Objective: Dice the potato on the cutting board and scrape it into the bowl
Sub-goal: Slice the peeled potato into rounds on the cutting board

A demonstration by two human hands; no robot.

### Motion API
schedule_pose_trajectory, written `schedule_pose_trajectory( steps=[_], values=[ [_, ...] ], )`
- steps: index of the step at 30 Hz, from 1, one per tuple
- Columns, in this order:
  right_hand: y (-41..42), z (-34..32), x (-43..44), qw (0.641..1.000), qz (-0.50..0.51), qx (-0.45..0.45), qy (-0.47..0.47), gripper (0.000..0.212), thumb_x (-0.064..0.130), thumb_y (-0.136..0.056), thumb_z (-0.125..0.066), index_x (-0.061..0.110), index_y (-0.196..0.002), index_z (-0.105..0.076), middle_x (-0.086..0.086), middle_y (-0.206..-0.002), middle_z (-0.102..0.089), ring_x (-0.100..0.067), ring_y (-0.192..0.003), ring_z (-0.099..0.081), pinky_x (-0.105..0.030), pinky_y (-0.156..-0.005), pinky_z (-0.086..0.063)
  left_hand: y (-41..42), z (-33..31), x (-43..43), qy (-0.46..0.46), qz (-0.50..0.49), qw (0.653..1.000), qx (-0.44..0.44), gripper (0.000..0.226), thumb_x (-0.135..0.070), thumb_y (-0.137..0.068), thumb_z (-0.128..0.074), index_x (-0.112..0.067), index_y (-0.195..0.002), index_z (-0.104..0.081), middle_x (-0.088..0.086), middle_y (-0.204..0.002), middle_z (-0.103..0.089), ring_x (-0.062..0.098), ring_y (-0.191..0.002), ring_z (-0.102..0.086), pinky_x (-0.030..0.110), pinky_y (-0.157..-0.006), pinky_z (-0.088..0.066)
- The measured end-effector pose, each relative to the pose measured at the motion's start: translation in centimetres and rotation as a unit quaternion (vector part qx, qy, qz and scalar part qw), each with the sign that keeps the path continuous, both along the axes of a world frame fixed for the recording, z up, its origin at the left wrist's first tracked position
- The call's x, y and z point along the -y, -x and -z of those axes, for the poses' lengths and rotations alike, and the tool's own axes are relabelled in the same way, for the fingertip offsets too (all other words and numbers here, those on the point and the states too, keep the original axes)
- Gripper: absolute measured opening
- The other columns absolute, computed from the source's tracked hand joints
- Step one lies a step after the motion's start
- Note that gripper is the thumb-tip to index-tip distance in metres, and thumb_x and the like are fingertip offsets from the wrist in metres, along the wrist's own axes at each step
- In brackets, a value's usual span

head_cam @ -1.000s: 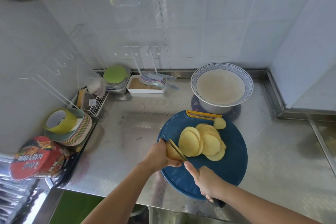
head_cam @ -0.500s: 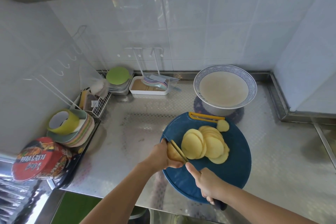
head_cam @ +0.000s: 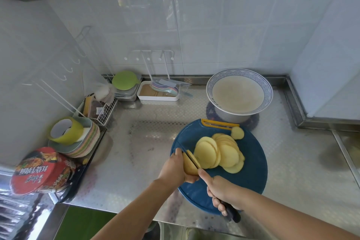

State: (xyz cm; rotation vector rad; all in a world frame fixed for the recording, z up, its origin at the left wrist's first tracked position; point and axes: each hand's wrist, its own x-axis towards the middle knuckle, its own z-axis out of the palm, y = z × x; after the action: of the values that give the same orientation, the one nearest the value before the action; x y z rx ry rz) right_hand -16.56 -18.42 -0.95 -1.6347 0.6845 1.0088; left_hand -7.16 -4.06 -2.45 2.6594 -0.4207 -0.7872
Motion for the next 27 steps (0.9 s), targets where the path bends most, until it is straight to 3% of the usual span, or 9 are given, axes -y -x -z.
schedule_pose_trajectory(
  steps=[4,10,15,18,23,27],
  values=[
    [0.0,0.4,-0.1,1.0,0.003,0.007,0.008,0.068,0.079,-0.09,-0.027,0.015,-0.069,-0.033,-0.003,-0.049,-0.034,-0.015,-0.036,-0.031,-0.02,-0.041,-0.033,-0.7,0.1,-0.5,0.017,0.011,1.0,-0.014,0.072,-0.044,-0.062,-0.085,-0.015,-0.105,-0.034,-0.001,-0.096,-0.052,0.014,-0.083,-0.053,0.023,-0.065,-0.042],
    [-0.1,0.9,-0.4,0.999,0.001,0.018,0.03,0.07,0.077,-0.091,-0.026,0.011,-0.071,-0.041,-0.002,-0.046,-0.04,-0.014,-0.034,-0.034,-0.021,-0.041,-0.035,-2.1,0.0,-1.1,0.043,0.028,0.997,-0.053,0.078,-0.046,-0.061,-0.086,-0.016,-0.114,-0.038,0.002,-0.106,-0.056,0.017,-0.092,-0.057,0.03,-0.078,-0.053],
    [-0.3,1.1,-0.6,0.998,-0.005,0.021,0.054,0.068,0.077,-0.092,-0.024,0.013,-0.07,-0.037,0.001,-0.038,-0.038,-0.013,-0.031,-0.034,-0.022,-0.04,-0.036,-3.6,-0.2,-1.5,0.044,0.04,0.991,-0.12,0.074,-0.05,-0.063,-0.084,-0.02,-0.112,-0.037,0.002,-0.1,-0.06,0.016,-0.071,-0.068,0.028,-0.068,-0.056],
    [-0.4,1.2,-0.6,0.998,-0.004,0.016,0.059,0.068,0.077,-0.091,-0.022,0.015,-0.069,-0.033,0.005,-0.031,-0.033,-0.012,-0.03,-0.031,-0.023,-0.039,-0.035,-4.5,-0.4,-1.5,0.055,0.033,0.985,-0.16,0.073,-0.049,-0.064,-0.084,-0.018,-0.114,-0.04,0.001,-0.103,-0.061,0.017,-0.071,-0.072,0.027,-0.069,-0.057],
    [-0.6,2.2,-0.4,0.998,-0.003,0.02,0.062,0.069,0.081,-0.088,-0.023,0.015,-0.072,-0.035,0.003,-0.034,-0.033,-0.014,-0.031,-0.032,-0.024,-0.04,-0.035,-5.8,-0.2,-1.5,0.069,0.02,0.972,-0.226,0.085,-0.047,-0.064,-0.085,-0.016,-0.128,-0.038,0.004,-0.117,-0.058,0.018,-0.079,-0.073,0.03,-0.079,-0.057],
    [-0.5,2.8,-0.5,0.997,-0.006,0.018,0.071,0.067,0.083,-0.085,-0.023,0.019,-0.07,-0.03,0.0,-0.043,-0.035,-0.014,-0.031,-0.032,-0.022,-0.038,-0.034,-5.8,-0.2,-1.6,0.078,0.019,0.97,-0.229,0.085,-0.049,-0.061,-0.086,-0.019,-0.125,-0.039,0.001,-0.115,-0.058,0.017,-0.08,-0.073,0.035,-0.082,-0.058]
  ],
)
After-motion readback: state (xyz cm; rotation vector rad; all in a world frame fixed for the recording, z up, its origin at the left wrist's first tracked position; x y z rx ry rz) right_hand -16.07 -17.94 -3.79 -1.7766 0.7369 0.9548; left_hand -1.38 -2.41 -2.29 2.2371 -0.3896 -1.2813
